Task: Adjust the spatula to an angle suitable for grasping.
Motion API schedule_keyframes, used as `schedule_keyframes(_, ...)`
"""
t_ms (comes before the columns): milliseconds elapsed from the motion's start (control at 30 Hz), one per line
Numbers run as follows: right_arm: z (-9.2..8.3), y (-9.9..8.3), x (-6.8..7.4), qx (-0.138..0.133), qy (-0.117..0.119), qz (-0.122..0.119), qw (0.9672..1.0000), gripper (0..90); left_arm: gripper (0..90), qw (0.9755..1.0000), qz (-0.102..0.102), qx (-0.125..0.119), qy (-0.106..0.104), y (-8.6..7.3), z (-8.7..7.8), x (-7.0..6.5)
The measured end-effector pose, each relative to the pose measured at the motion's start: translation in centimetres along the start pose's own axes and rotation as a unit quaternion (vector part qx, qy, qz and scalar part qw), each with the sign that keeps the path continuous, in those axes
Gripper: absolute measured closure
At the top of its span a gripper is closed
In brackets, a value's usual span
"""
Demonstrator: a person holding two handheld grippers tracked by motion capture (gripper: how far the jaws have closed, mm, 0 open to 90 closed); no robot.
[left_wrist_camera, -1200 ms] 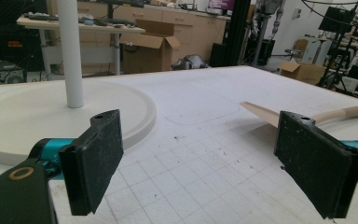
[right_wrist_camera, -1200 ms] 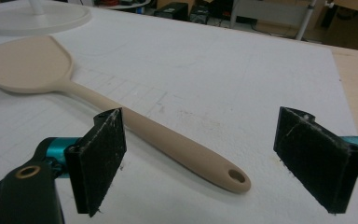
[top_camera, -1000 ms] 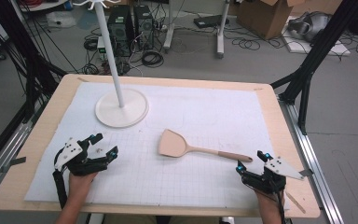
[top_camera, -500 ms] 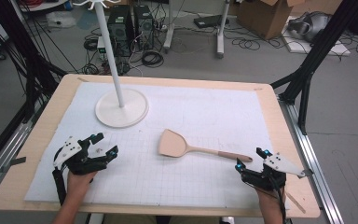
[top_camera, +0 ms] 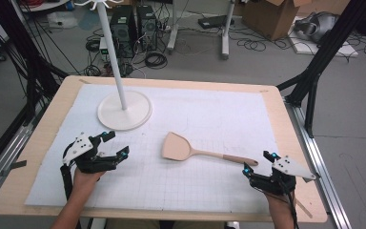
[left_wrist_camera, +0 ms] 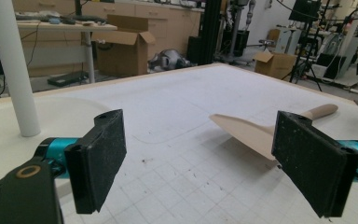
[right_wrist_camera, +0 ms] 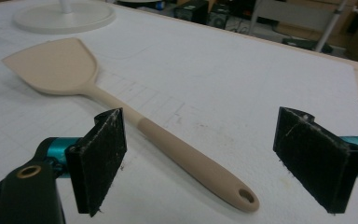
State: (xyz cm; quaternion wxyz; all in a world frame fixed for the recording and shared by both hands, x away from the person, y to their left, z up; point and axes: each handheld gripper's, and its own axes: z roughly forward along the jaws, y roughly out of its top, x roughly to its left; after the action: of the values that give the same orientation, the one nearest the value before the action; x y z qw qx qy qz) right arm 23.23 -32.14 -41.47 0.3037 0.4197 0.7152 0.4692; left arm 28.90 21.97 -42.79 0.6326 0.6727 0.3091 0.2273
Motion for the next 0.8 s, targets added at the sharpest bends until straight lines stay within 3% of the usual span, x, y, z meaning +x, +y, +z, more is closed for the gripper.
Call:
schedule_keyframes(100,0.3,0.2,0.1,0.002,0.014,-0.017,0.9998,16.1,18.1,1.0000,-0.003,0.008,-0.001,-0.2,0.0,0.0)
schedule_keyframes(200,1.7,1.0,0.4,0.019,0.066,-0.049,0.9965,16.5,18.2,0.9999,-0.002,0.013,-0.001,-0.5,-0.1,0.0)
schedule_keyframes(233,1.7,1.0,0.4,0.019,0.066,-0.049,0.9965,16.5,18.2,0.9999,-0.002,0.013,-0.001,-0.5,-0.1,0.0)
schedule_keyframes(267,2.8,1.8,0.7,0.032,0.098,-0.069,0.9922,17.4,18.2,0.9999,-0.006,0.012,0.000,-0.6,-0.2,0.0)
schedule_keyframes(333,3.2,2.1,0.8,0.035,0.107,-0.073,0.9910,17.4,18.2,0.9999,-0.007,0.014,-0.001,-0.7,-0.2,0.0)
schedule_keyframes(367,4.4,2.9,1.1,0.039,0.130,-0.081,0.9874,18.9,18.2,0.9999,-0.007,0.015,-0.001,-0.7,-0.3,0.1)
schedule_keyframes(467,5.9,3.8,1.4,0.044,0.155,-0.092,0.9826,20.7,18.2,0.9998,-0.011,0.017,0.000,-0.9,-0.6,0.2)
schedule_keyframes(800,8.4,4.9,2.4,0.080,0.180,-0.117,0.9734,22.7,18.4,0.9997,-0.014,0.018,0.000,-1.0,-1.0,0.5)
